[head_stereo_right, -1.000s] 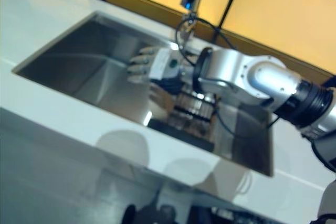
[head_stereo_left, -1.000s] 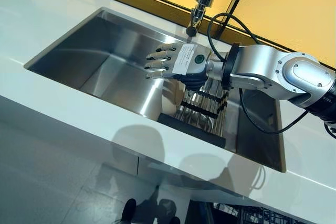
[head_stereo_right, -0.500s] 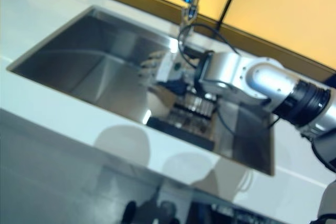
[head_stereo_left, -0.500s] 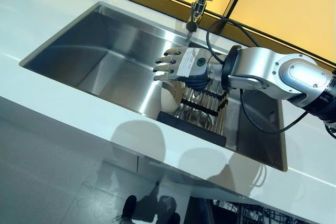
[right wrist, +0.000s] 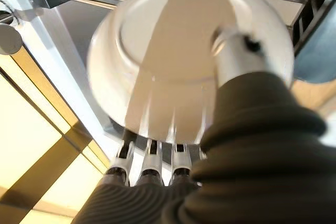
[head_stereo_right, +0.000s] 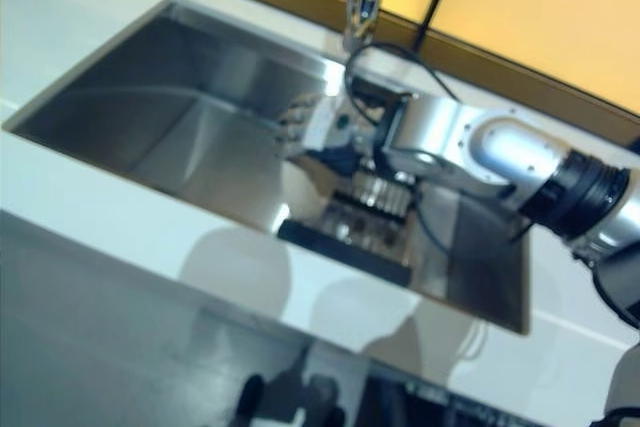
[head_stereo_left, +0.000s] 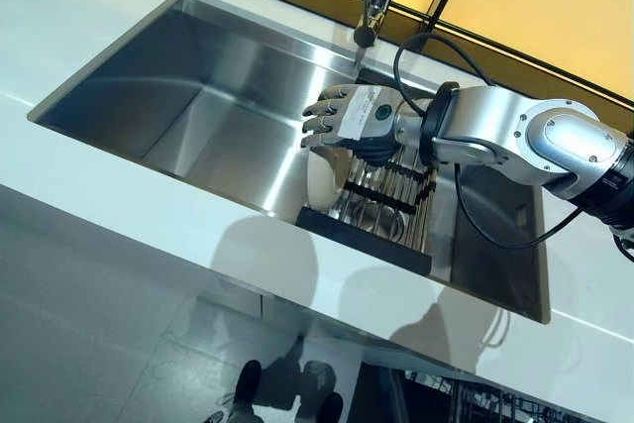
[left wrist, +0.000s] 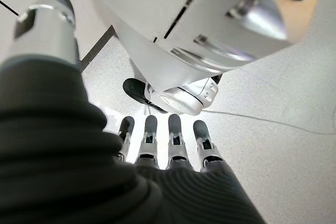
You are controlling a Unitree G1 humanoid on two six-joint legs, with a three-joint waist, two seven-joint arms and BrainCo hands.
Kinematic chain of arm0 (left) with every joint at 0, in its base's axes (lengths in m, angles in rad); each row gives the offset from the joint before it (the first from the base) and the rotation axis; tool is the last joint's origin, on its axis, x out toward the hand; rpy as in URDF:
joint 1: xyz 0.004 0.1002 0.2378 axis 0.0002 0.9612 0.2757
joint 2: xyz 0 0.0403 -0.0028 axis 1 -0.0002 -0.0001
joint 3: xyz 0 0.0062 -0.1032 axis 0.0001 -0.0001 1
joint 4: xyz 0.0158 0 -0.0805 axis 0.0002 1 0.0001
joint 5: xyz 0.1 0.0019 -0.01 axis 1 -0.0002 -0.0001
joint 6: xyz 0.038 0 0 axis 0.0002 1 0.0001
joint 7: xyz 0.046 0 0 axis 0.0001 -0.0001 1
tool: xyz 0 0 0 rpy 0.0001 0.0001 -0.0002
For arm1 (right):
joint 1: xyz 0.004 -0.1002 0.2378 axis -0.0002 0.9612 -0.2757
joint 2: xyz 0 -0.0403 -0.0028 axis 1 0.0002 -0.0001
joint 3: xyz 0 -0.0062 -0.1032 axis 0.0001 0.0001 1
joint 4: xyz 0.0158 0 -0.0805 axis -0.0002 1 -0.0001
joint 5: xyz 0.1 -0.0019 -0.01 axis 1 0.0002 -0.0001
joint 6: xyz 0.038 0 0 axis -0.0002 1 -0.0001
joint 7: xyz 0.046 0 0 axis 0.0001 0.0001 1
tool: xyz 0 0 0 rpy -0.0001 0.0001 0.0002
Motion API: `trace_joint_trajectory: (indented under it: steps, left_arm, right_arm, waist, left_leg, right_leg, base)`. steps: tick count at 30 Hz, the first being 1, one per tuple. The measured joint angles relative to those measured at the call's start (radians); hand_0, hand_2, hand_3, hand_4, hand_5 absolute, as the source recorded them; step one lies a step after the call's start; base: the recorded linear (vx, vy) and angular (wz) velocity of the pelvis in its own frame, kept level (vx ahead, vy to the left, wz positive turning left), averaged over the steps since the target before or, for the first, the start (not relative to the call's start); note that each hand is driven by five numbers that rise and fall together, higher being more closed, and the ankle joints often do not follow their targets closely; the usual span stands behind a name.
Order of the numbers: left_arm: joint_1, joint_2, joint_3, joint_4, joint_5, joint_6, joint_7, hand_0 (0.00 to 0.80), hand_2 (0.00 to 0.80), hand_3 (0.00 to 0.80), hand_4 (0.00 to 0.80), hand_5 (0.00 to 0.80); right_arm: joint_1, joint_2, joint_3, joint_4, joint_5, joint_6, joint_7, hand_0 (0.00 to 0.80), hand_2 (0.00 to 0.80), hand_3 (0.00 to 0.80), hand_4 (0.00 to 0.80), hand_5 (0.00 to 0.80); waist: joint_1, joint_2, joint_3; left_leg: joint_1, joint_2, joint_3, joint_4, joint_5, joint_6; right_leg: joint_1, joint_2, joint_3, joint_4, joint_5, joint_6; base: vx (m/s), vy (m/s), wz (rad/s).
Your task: Take plates into dishwasher
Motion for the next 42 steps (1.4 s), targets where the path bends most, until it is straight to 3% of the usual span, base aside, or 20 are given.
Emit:
trace_joint_trajectory:
  steps: [5,28,35,42]
  left_arm:
    - [0.001,-0.002,0.0,0.0,-0.01,-0.002,0.0,0.0,0.0,0.0,0.0,0.0]
    - [-0.004,-0.022,0.011,-0.013,-0.01,0.0,0.014,0.0,0.0,0.0,0.0,0.0]
    - [0.002,-0.026,0.051,-0.017,-0.007,-0.001,0.025,0.0,0.0,0.0,0.0,0.0]
    - [0.037,-0.036,0.06,-0.015,0.007,-0.001,0.03,0.0,0.0,0.0,0.0,0.0]
  right_arm:
    - [-0.005,0.022,0.022,0.065,-0.023,0.0,-0.025,0.8,0.8,0.8,0.8,0.8]
    - [-0.012,0.001,0.039,0.074,-0.004,0.0,-0.031,0.8,0.8,0.8,0.8,0.8]
    - [-0.015,-0.065,0.038,0.082,0.042,0.0,-0.031,0.8,0.8,0.8,0.8,0.8]
    - [-0.013,-0.076,0.039,0.113,0.046,-0.001,-0.034,0.8,0.8,0.8,0.8,0.8]
  waist:
    - [0.0,0.004,0.007]
    - [-0.002,0.012,0.013]
    - [-0.016,0.007,-0.015]
    - [-0.066,0.01,-0.128]
  left_leg:
    - [-0.003,0.002,0.001,-0.001,0.002,-0.001]
    - [0.015,0.005,0.006,0.0,0.003,-0.001]
    - [0.051,0.008,0.045,-0.005,0.003,-0.002]
    - [0.109,0.018,0.139,-0.006,-0.013,-0.004]
  right_leg:
    - [-0.005,0.002,0.0,0.0,0.002,-0.003]
    - [0.011,0.001,0.001,0.0,0.006,-0.009]
    - [0.03,0.001,0.02,0.0,0.011,-0.015]
    - [0.047,0.006,0.091,-0.002,0.017,-0.019]
  base:
    - [-0.013,0.006,-0.01]
    - [0.003,-0.001,0.0]
    - [0.028,0.014,-0.12]
    - [0.066,0.036,-0.32]
